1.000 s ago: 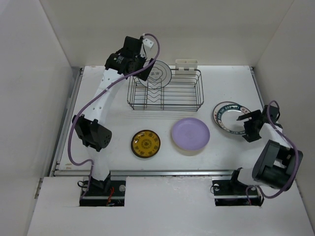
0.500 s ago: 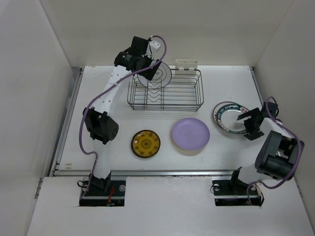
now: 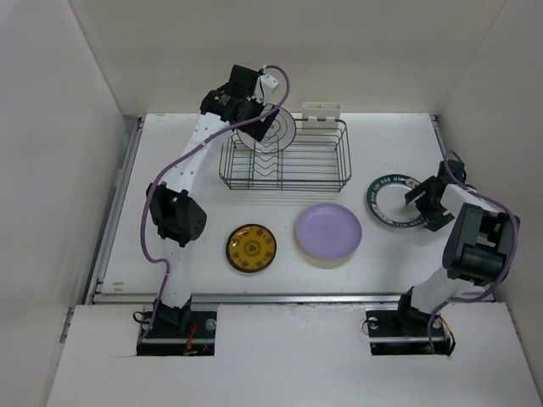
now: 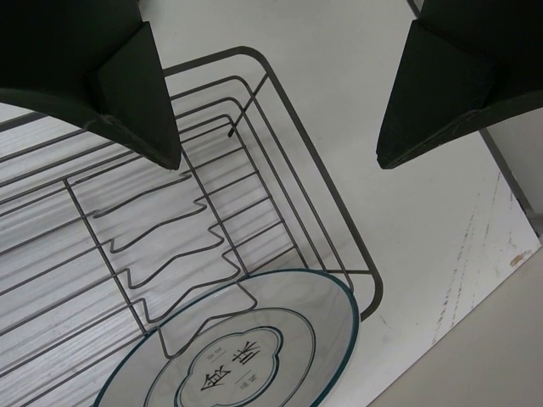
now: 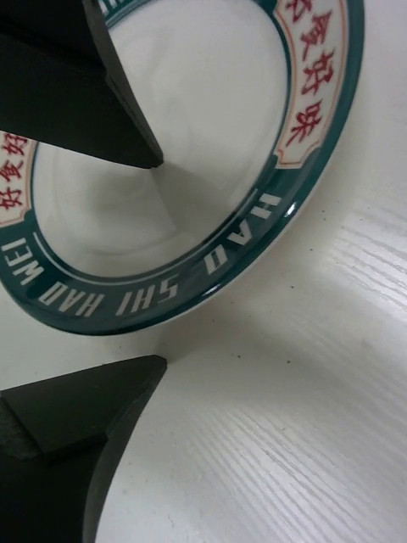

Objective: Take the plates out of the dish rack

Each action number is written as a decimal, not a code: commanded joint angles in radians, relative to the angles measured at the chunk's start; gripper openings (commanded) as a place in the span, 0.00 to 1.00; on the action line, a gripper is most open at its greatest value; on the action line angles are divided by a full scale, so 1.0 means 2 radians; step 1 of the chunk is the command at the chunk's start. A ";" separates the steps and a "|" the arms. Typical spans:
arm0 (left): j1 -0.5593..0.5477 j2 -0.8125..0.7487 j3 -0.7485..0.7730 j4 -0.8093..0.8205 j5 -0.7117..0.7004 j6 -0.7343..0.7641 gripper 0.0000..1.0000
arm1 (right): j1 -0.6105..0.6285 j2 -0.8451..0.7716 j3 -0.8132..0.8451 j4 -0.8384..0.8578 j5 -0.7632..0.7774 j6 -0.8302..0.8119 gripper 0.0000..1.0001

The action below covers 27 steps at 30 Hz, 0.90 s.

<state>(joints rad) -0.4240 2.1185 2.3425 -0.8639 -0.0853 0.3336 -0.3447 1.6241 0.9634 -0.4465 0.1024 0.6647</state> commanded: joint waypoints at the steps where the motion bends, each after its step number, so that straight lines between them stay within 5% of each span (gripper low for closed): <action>1: -0.001 -0.023 0.009 0.009 -0.012 0.007 1.00 | 0.019 0.014 0.021 -0.012 0.016 -0.013 0.98; 9: -0.001 -0.022 -0.019 0.051 -0.021 0.059 1.00 | 0.024 -0.024 0.026 -0.031 0.041 -0.009 0.98; 15: -0.001 -0.002 -0.087 0.230 -0.031 0.163 1.00 | 0.046 -0.109 0.035 -0.031 0.031 -0.029 0.98; 22: 0.003 0.099 -0.031 0.352 -0.005 0.231 1.00 | 0.081 -0.184 0.051 -0.036 0.031 -0.057 0.98; 27: 0.018 0.144 0.038 0.282 0.052 0.215 1.00 | 0.086 -0.217 0.060 -0.036 0.019 -0.062 0.98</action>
<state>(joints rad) -0.4114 2.4332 2.3322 -0.2909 -0.0685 0.7448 -0.1764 1.2213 1.0344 -0.5137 0.1486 0.5697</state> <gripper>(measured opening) 0.997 0.981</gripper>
